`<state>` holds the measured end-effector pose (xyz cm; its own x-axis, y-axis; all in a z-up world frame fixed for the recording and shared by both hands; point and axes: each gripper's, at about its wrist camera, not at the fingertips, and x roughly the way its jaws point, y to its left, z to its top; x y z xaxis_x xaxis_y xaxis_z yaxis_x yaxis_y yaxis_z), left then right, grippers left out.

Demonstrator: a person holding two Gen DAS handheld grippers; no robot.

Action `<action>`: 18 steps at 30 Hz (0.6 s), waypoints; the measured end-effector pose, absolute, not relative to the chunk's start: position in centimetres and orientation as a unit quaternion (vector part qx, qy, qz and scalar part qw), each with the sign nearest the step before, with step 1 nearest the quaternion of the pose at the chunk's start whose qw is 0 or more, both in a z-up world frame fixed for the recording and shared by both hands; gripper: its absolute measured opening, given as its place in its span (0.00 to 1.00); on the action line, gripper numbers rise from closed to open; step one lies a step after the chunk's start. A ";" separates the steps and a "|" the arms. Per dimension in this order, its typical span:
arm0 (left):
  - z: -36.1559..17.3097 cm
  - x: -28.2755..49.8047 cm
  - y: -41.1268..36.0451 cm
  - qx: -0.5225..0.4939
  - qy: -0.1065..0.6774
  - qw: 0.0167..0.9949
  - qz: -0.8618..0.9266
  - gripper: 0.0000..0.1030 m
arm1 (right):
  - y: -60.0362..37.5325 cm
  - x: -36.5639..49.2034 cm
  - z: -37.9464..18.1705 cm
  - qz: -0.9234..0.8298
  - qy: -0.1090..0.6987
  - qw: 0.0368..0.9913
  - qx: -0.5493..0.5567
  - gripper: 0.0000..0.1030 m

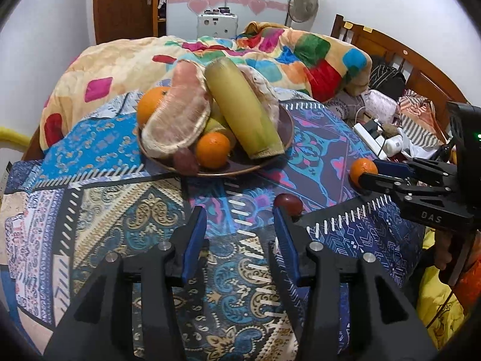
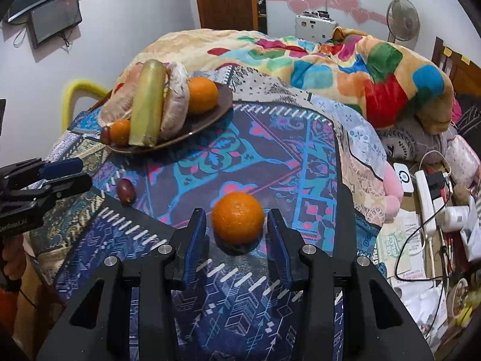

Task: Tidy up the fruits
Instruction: 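Grasp a mandarin with the right tool while the left tool grasps another plum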

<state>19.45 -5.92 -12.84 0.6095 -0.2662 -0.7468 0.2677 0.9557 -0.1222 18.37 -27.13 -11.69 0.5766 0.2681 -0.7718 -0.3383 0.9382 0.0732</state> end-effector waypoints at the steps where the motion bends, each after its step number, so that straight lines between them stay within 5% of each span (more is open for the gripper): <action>1: -13.0 19.6 -6.1 0.001 0.417 0.896 -0.150 0.45 | -27.1 18.6 -11.9 0.170 0.429 0.886 -0.042 0.38; 18: -14.1 20.6 -9.3 0.025 0.432 0.884 -0.175 0.45 | -27.3 18.1 -12.0 0.188 0.416 0.889 -0.029 0.33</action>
